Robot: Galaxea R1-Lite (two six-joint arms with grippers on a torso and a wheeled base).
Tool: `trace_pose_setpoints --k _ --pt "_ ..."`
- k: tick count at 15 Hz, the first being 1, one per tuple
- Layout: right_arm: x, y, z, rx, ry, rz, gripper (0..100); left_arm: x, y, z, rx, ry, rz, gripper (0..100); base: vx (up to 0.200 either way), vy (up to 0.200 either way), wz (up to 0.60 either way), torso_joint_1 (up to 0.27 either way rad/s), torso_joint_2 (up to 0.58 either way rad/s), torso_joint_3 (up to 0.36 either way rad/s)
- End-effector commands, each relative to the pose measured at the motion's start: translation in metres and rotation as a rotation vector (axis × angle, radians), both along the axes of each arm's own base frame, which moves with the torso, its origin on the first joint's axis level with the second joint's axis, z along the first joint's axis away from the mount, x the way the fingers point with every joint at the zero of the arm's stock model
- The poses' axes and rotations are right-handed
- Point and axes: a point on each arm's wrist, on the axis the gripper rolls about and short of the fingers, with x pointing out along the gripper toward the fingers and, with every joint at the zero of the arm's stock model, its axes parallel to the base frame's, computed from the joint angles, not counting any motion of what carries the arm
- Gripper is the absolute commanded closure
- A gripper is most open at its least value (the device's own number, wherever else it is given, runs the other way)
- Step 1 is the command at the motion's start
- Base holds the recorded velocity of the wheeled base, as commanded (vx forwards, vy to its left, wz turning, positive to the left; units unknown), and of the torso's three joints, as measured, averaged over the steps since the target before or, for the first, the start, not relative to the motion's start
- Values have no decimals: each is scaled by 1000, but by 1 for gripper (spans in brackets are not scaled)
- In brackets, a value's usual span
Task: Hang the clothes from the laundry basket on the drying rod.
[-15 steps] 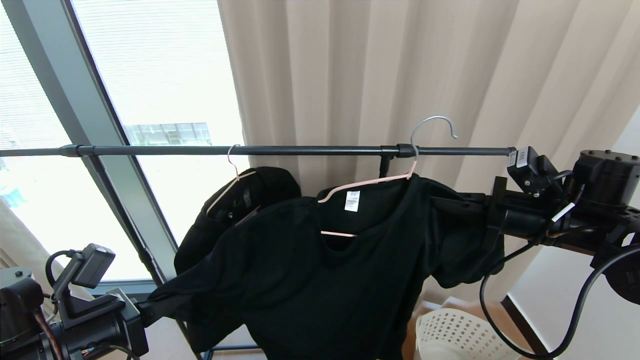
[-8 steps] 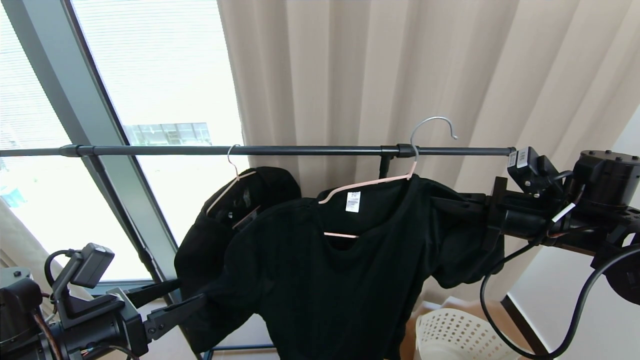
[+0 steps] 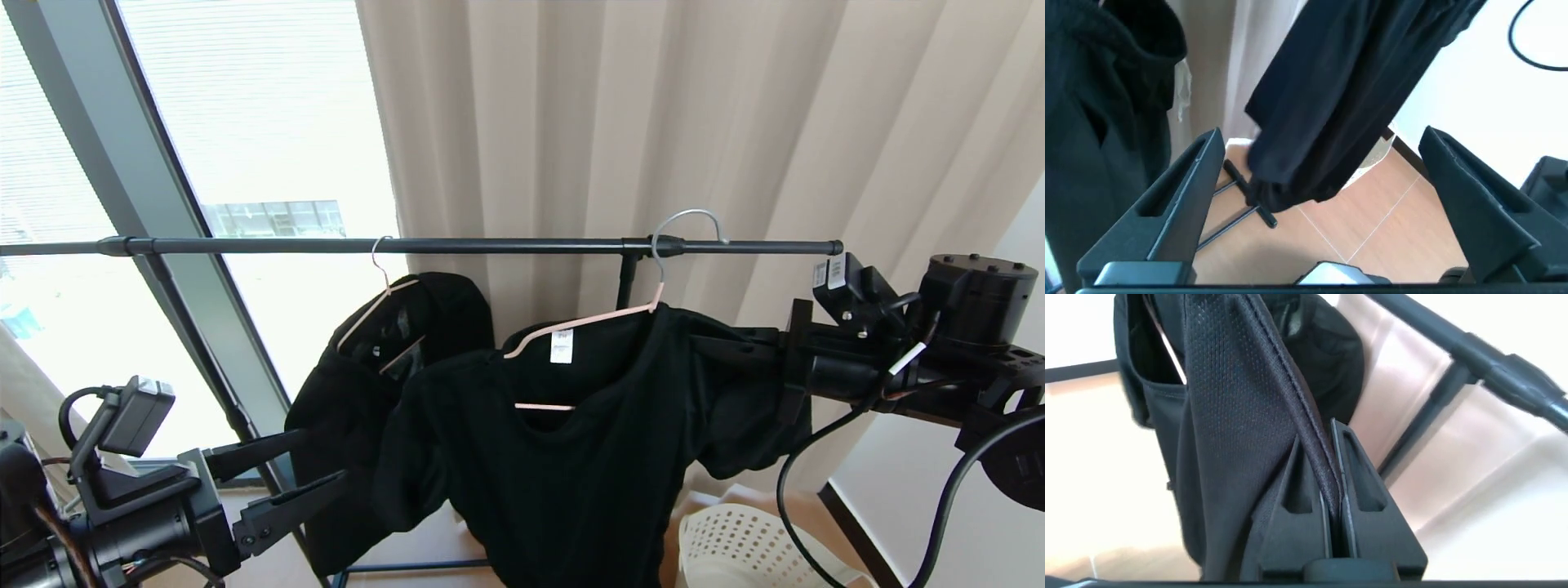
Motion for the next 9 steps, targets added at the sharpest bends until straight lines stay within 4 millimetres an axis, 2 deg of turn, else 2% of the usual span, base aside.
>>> trace_pose_setpoints --k 1,2,3,5,6,9 --pt "-3 7 -7 -9 19 25 100 13 -16 18 -6 -78 -26 0 0 0 0 0 0 0" --pt "-3 11 -10 -12 28 40 100 22 -27 28 -2 -78 -49 0 0 0 0 0 0 0" --pt "-3 11 -10 -12 28 40 100 22 -27 28 -2 -78 -49 0 0 0 0 0 0 0" --pt "-4 16 -12 -16 36 54 100 29 -41 56 4 -68 -84 0 0 0 0 0 0 0" --pt "-5 18 -13 -18 42 60 100 31 -49 77 18 -59 -110 0 0 0 0 0 0 0" --pt "-4 23 -19 -31 46 75 100 37 -61 100 97 -73 -169 0 0 0 0 0 0 0"
